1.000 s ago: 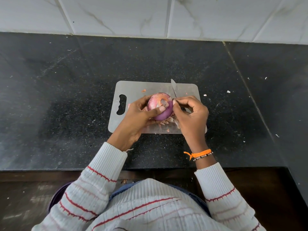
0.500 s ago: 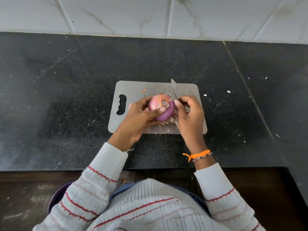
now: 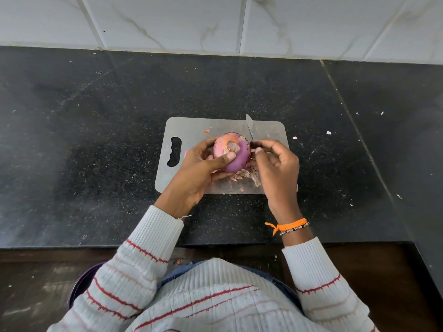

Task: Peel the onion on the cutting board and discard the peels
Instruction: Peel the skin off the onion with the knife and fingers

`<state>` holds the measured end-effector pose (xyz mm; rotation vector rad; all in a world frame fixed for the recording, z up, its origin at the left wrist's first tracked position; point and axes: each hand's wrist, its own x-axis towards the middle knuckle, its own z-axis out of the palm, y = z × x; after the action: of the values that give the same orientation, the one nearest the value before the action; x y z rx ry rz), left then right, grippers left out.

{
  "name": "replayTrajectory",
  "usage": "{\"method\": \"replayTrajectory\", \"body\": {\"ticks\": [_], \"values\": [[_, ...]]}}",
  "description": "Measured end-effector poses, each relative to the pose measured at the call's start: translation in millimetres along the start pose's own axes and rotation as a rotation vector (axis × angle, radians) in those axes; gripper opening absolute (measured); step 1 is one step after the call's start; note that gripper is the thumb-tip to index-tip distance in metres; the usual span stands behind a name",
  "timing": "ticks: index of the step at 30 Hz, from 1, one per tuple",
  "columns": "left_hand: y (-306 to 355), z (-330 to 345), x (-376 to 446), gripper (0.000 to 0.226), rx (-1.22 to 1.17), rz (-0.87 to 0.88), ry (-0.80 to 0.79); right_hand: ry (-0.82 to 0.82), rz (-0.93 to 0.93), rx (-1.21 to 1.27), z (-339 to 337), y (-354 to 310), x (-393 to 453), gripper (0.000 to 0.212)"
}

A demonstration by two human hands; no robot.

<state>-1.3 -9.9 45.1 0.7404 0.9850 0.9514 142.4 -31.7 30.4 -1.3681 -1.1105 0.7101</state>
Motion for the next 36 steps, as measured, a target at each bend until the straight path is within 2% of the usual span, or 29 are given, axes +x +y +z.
{"method": "replayTrajectory", "body": {"ticks": [3,18,24,30,36], "values": [[-0.8,0.5,1.2,0.046,-0.001,0.008,0.009,0.008,0.003,-0.001,1.6,-4.8,-1.5,0.008],[-3.0,0.8,-0.1,0.057,0.051,0.003,0.019,0.028,-0.013,-0.052,0.7,0.9,-0.1,0.009],[-3.0,0.5,-0.1,0.05,0.031,-0.009,0.029,0.061,0.147,0.148,2.8,2.1,-1.4,0.013],[-5.2,3.7,-0.3,0.047,0.028,-0.008,0.034,0.032,0.114,0.057,8.3,8.0,-3.3,0.007],[-4.6,3.0,-1.4,0.046,0.035,-0.019,0.015,0.033,0.036,-0.16,5.5,24.6,1.1,0.011]]}}
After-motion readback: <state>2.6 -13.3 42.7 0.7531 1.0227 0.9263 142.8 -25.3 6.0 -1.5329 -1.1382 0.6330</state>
